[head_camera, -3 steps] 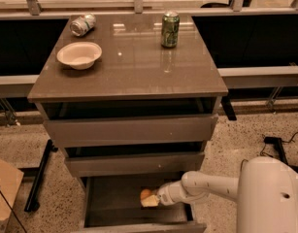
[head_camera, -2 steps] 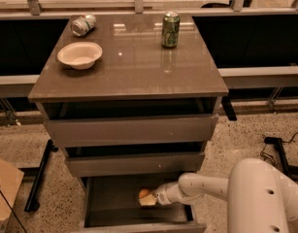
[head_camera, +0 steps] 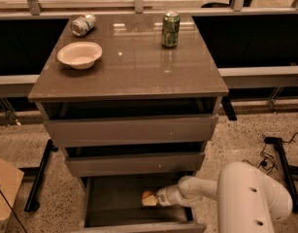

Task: Place orange into bottom drawer

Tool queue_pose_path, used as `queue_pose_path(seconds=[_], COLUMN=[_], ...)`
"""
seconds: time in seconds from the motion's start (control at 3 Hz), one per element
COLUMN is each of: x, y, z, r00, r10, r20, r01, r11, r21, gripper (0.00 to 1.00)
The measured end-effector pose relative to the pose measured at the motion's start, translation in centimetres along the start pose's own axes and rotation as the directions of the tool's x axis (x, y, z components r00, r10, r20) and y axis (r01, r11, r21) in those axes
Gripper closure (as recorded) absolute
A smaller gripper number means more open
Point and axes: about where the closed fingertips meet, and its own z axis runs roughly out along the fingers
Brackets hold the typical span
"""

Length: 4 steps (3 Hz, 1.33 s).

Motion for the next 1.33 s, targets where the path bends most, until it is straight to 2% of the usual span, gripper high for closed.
queue_pose_path(seconds=[0.33, 0.67, 1.0, 1.33], x=[1.0, 2.4, 3.7, 3.7], y=[-1.4, -2.4, -2.7, -2.6], z=[0.5, 0.8, 0.8, 1.0], r00=[0.999, 0.998, 0.995, 0.995], r10=[0.029, 0.039, 0.044, 0.044], r20=[-0.014, -0.052, -0.085, -0.085], r01=[-0.028, -0.035, -0.036, -0.036], r11=[0.9993, 0.9972, 0.9943, 0.9946], r21=[0.026, 0.066, 0.101, 0.097], gripper=[1.00, 0.84, 0.53, 0.30])
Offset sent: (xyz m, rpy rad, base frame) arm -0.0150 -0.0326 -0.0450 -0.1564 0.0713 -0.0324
